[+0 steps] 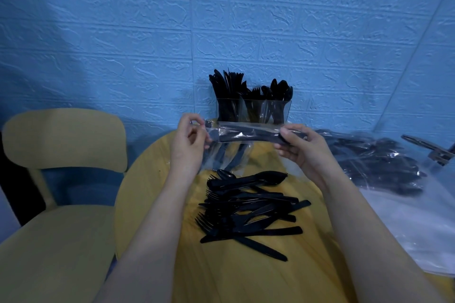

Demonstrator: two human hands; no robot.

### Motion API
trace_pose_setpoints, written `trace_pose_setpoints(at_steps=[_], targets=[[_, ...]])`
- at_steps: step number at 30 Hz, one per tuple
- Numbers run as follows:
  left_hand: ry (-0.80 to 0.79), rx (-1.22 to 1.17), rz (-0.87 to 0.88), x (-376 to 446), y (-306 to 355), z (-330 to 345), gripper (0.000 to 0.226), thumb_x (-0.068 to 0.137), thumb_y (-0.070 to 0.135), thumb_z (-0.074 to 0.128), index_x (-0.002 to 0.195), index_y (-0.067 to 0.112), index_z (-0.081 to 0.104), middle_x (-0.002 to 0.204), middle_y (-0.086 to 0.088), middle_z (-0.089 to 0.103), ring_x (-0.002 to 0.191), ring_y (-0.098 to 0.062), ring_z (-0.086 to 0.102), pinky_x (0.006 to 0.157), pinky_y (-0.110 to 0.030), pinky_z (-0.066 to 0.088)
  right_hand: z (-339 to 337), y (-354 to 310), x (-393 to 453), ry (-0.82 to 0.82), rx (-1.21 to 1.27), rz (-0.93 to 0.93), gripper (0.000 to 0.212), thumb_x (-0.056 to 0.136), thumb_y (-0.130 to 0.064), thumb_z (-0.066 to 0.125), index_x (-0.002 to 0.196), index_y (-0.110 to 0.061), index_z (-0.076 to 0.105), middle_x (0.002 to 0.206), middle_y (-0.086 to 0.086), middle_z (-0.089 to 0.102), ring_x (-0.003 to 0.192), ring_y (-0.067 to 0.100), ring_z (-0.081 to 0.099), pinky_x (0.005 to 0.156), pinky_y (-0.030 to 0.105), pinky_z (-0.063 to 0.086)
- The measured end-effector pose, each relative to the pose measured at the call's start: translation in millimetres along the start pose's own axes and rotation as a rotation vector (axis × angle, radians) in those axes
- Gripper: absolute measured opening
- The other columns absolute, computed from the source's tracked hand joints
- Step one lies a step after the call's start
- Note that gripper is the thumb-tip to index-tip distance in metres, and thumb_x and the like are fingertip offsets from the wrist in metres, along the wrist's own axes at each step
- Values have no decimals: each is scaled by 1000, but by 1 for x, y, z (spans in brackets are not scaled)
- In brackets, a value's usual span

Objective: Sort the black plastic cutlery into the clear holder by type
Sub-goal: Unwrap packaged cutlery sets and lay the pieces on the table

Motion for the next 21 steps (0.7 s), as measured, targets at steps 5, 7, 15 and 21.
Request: trace_pose_setpoints(at_steps=[5, 7, 15, 21], targets=[[-134, 194, 62, -2, 2, 14, 33, 93, 4, 51, 80, 30, 66, 87, 8, 59, 74, 3, 55, 73, -19, 49, -11, 0, 5, 67, 117, -36, 24, 90, -15, 59, 110, -2, 55, 70, 2, 70, 61, 13, 66, 61, 21, 55], [-170, 167, 19, -2, -3, 16, 25, 92, 11, 56, 85, 32, 68, 93, 5, 62, 84, -9, 57, 81, -35, 53, -12, -1, 5, 65, 106, -52, 27, 91, -15, 58, 113, 0, 54, 70, 2, 69, 60, 13, 65, 61, 21, 55], [-277, 44, -152, -6, -13, 25, 16, 90, 17, 61, 103, 20, 70, 82, 5, 66, 73, -6, 59, 69, -17, 53, -10, -5, 5, 66, -29, -109, 35, 92, -15, 57, 120, 5, 54, 89, 13, 67, 60, 12, 64, 60, 20, 54], [-312, -37, -215, -9, -19, 31, 12, 91, 13, 59, 95, 19, 69, 80, 0, 68, 65, -1, 64, 64, -16, 54, -9, -3, 7, 48, -43, -104, 27, 94, -16, 54, 114, 3, 56, 88, 11, 62, 60, 13, 62, 59, 20, 53]])
Point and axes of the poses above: each hand's wrist, its own x-axis towards the middle knuckle, its own z-axis out of the palm, y = z × x, the point moved 9 cm from there along x, towards the middle knuckle
